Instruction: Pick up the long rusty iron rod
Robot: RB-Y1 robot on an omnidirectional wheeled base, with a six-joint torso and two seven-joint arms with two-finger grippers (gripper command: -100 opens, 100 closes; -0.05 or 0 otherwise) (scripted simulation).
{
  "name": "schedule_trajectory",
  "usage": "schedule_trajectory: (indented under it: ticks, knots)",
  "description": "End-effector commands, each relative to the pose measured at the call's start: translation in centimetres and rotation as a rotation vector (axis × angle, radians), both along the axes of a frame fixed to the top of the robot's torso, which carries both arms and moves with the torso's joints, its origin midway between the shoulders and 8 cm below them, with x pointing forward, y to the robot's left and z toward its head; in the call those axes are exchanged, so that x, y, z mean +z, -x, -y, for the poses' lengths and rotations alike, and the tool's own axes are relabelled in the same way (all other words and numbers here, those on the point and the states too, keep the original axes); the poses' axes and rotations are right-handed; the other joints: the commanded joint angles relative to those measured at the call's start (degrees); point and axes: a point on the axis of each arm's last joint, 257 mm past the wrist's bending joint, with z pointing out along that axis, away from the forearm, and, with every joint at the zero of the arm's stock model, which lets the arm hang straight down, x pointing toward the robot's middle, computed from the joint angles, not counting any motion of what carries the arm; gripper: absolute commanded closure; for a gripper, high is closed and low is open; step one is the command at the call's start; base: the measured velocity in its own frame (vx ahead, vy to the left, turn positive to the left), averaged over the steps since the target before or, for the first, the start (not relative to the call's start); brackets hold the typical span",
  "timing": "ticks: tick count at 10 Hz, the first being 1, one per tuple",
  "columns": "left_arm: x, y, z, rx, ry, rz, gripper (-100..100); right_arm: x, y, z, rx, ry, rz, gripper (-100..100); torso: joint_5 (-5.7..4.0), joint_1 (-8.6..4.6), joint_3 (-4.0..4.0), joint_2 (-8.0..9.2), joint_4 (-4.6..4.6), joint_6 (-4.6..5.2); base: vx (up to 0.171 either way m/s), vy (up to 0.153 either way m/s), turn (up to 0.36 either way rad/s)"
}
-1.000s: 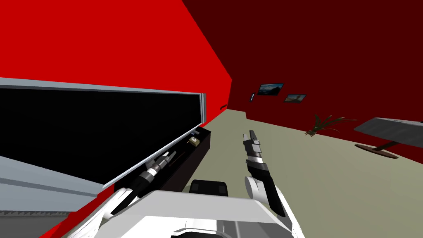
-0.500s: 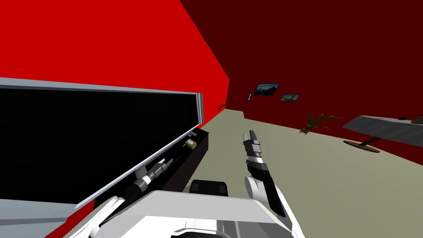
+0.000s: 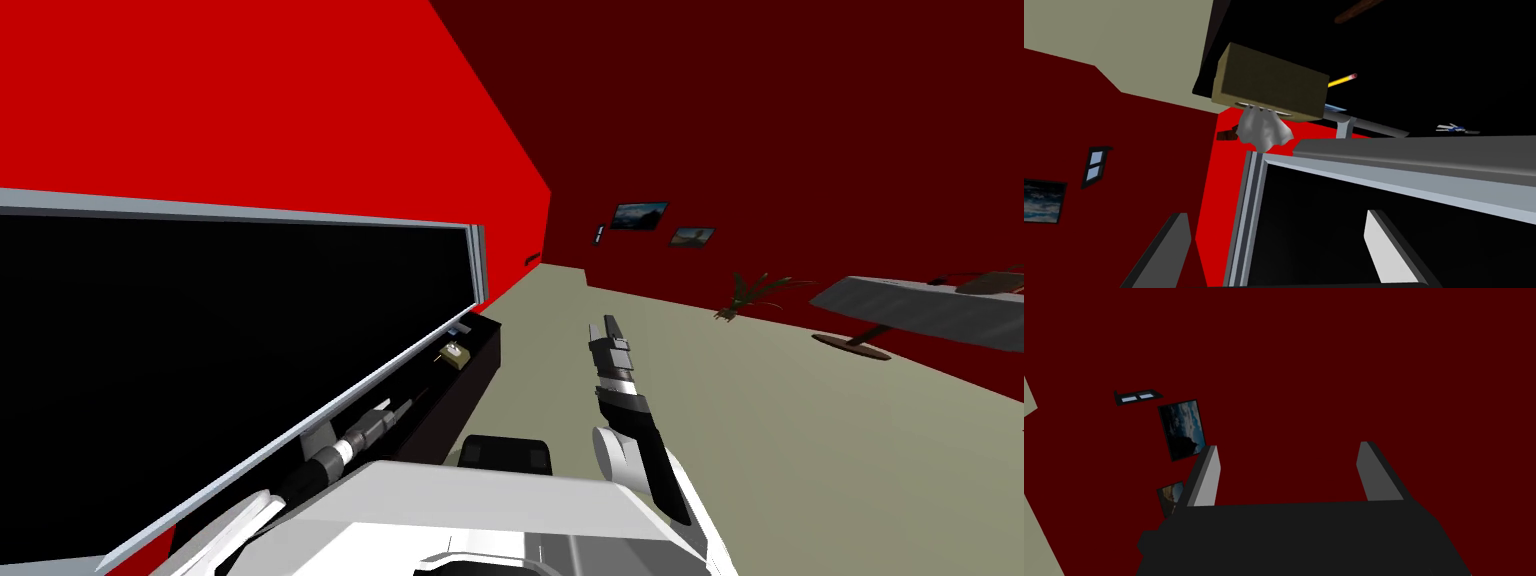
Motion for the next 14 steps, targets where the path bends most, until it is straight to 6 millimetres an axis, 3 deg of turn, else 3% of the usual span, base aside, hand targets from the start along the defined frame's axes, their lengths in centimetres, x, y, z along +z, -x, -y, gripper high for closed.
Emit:
schedule_trajectory:
  ticks: [1,4,5,6,8,9,11,12,14]
  knots:
    - [-1.9,1.8,-1.0,-0.021,-0.043,-0.065,-100,0.0,0.0,0.0,0.000,0.000,0.000,0,0.00,0.00,0.00,0.00,0.00,0.00,0.120,0.008,-0.103]
    - [-4.3,4.5,-2.1,-0.023,-0.074,-0.147,-100,0.0,0.0,0.0,0.000,0.000,0.000,0,0.00,-0.03,-0.04,-0.08,-0.01,0.02,0.109,-0.009,-0.075]
    - [-5.9,6.5,-2.8,-0.040,-0.104,-0.208,-100,0.0,0.0,0.0,0.000,0.000,0.000,0,-0.01,-0.02,-0.02,-0.03,-0.01,-0.01,0.118,-0.012,-0.119]
    - [-6.1,6.8,-2.9,-0.036,-0.103,-0.214,-100,0.0,0.0,0.0,0.000,0.000,0.000,0,0.00,-0.03,-0.03,-0.06,-0.01,0.01,0.091,0.004,-0.055]
    - [-9.1,11.6,-4.3,-0.058,-0.147,-0.342,-100,0.0,0.0,0.0,0.000,0.000,0.000,0,0.02,0.05,-0.03,-0.05,-0.01,0.00,0.150,0.014,-0.144]
    - [-9.2,11.7,-4.2,-0.065,-0.153,-0.347,-100,0.0,0.0,0.0,0.000,0.000,0.000,0,0.02,0.08,-0.12,-0.22,-0.04,0.03,0.129,0.026,-0.049]
    - [-11.6,16.7,-5.2,-0.089,-0.184,-0.470,-100,0.0,0.0,0.0,0.000,0.000,0.000,0,0.01,0.05,-0.08,-0.14,-0.03,0.00,0.160,0.012,-0.130]
    - [-11.7,16.8,-5.1,-0.097,-0.191,-0.476,-100,0.0,0.0,0.0,0.000,0.000,0.000,0,0.01,0.06,-0.14,-0.25,-0.05,0.02,0.126,0.021,-0.044]
    - [-13.6,21.7,-5.6,-0.134,-0.219,-0.591,-100,0.0,0.0,0.0,0.000,0.000,0.000,0,0.00,0.00,-0.03,-0.05,-0.01,-0.01,0.138,0.011,-0.100]
